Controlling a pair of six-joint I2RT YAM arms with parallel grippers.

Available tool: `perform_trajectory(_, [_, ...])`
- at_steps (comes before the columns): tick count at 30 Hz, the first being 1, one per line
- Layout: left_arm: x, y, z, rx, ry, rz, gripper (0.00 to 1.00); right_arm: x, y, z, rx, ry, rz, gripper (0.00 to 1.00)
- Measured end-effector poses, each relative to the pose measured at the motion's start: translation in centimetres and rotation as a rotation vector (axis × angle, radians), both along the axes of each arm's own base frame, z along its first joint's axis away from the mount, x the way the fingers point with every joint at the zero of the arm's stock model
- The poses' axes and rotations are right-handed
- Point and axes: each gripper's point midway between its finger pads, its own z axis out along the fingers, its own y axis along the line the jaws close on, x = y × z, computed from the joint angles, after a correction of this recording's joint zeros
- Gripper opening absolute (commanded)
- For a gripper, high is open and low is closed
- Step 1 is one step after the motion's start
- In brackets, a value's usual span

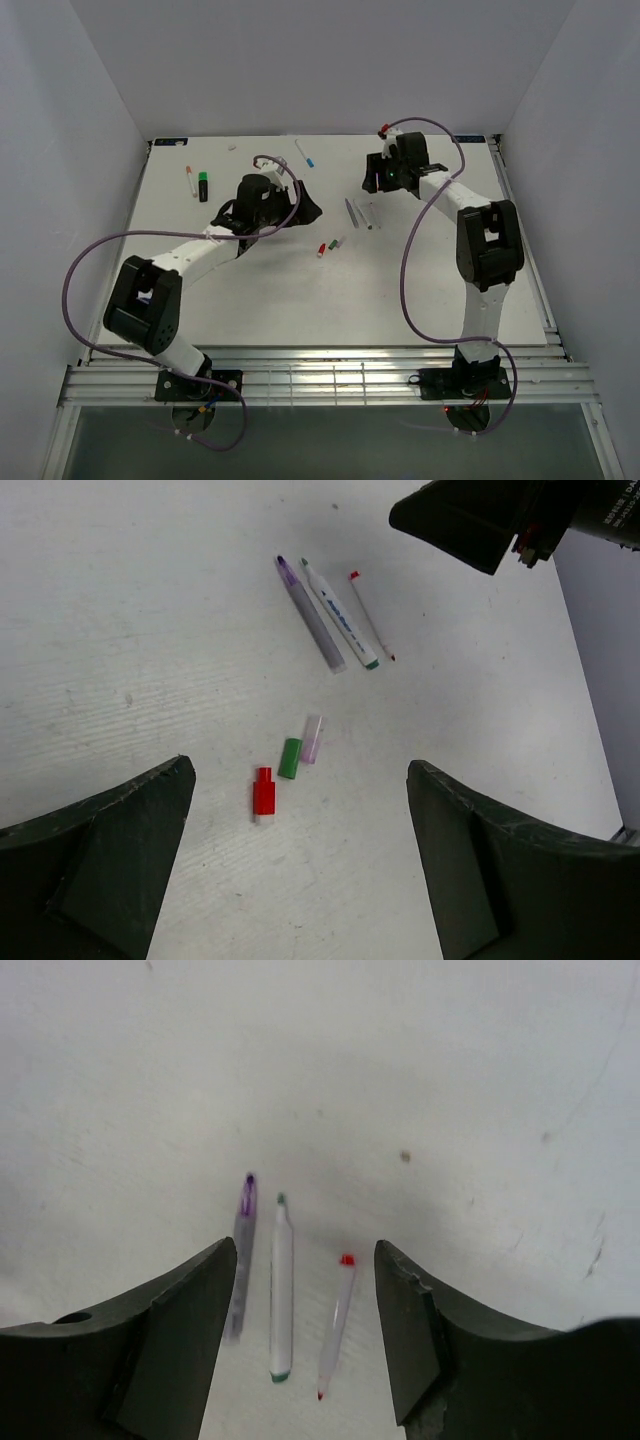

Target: Open the pen caps

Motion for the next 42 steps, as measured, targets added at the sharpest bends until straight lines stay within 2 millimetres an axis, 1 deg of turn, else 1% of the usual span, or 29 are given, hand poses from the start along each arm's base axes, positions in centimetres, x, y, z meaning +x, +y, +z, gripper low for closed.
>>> perform_trajectory(3, [0.3, 1.5, 2.4, 0.003, -0.037, 0.093, 0.98, 3.0, 2.3, 3.6, -0.020, -0.122, 0.057, 0.66])
perform_trajectory(5, [0.4, 2.7, 3.6, 0.008, -0.053, 0.163, 0.98, 5.2, 4.2, 5.5, -0.032, -0.205, 0.098, 0.70])
perform_trajectory(6, [0.4, 3.3, 4.3, 0.006, -0.063, 0.200, 0.98, 6.0, 5.2, 6.1, -0.040, -0.240, 0.119, 0.72])
perform_trajectory(8, [0.4, 4.1, 5.4, 0.001, -0.080, 0.250, 0.98, 7.2, 6.7, 6.3, -0.060, -0.283, 0.155, 0.77])
perform_trajectory(9, [0.3, 4.5, 5.7, -0.001, -0.087, 0.266, 0.98, 7.7, 7.5, 6.2, -0.070, -0.301, 0.171, 0.79])
perform_trajectory(11, [0.1, 5.2, 6.3, -0.006, -0.097, 0.303, 0.98, 8.7, 9.0, 5.7, -0.093, -0.334, 0.200, 0.86])
perform_trajectory(13, [-0.2, 5.9, 6.4, -0.011, -0.099, 0.334, 0.98, 9.2, 10.2, 5.1, -0.112, -0.362, 0.229, 0.91])
perform_trajectory(14, [-0.5, 6.2, 6.2, -0.011, -0.096, 0.346, 0.98, 9.3, 10.7, 4.7, -0.119, -0.370, 0.241, 0.92])
perform_trajectory(16, [-1.0, 6.8, 5.6, -0.008, -0.086, 0.365, 0.98, 9.4, 11.6, 4.1, -0.128, -0.392, 0.262, 0.92])
perform_trajectory(20, [-1.6, 7.4, 4.1, 0.011, -0.062, 0.383, 0.98, 10.2, 13.1, 3.7, -0.119, -0.457, 0.286, 0.89])
perform_trajectory(25, [-1.3, 7.6, 4.3, 0.006, -0.073, 0.404, 0.98, 12.0, 14.7, 3.1, -0.097, -0.519, 0.285, 0.87])
perform_trajectory(27, [-1.1, 7.8, 4.3, 0.006, -0.076, 0.419, 0.98, 12.6, 15.1, 2.1, -0.093, -0.519, 0.282, 0.85])
perform_trajectory(28, [-0.9, 7.9, 4.1, 0.010, -0.071, 0.428, 0.98, 12.7, 15.3, 1.6, -0.090, -0.516, 0.281, 0.83])
perform_trajectory(31, [-0.2, 8.2, 3.4, 0.028, -0.043, 0.457, 0.98, 12.7, 15.6, -0.4, -0.087, -0.490, 0.281, 0.82])
perform_trajectory(33, [0.3, 8.3, 3.1, 0.034, -0.030, 0.474, 0.98, 12.9, 15.7, -1.4, -0.083, -0.480, 0.280, 0.80])
perform_trajectory(34, [0.5, 8.4, 3.0, 0.037, -0.024, 0.485, 0.98, 13.0, 15.7, -1.9, -0.082, -0.475, 0.279, 0.78])
perform_trajectory(36, [0.8, 8.6, 3.0, 0.038, -0.016, 0.500, 0.98, 13.0, 15.8, -2.6, -0.079, -0.464, 0.278, 0.77])
perform_trajectory(39, [1.3, 8.7, 3.6, 0.024, -0.023, 0.515, 0.98, 13.0, 16.0, -3.1, -0.069, -0.454, 0.276, 0.77])
perform_trajectory(42, [1.4, 8.7, 3.9, 0.013, -0.027, 0.520, 0.98, 13.2, 16.3, -3.0, -0.054, -0.460, 0.278, 0.76])
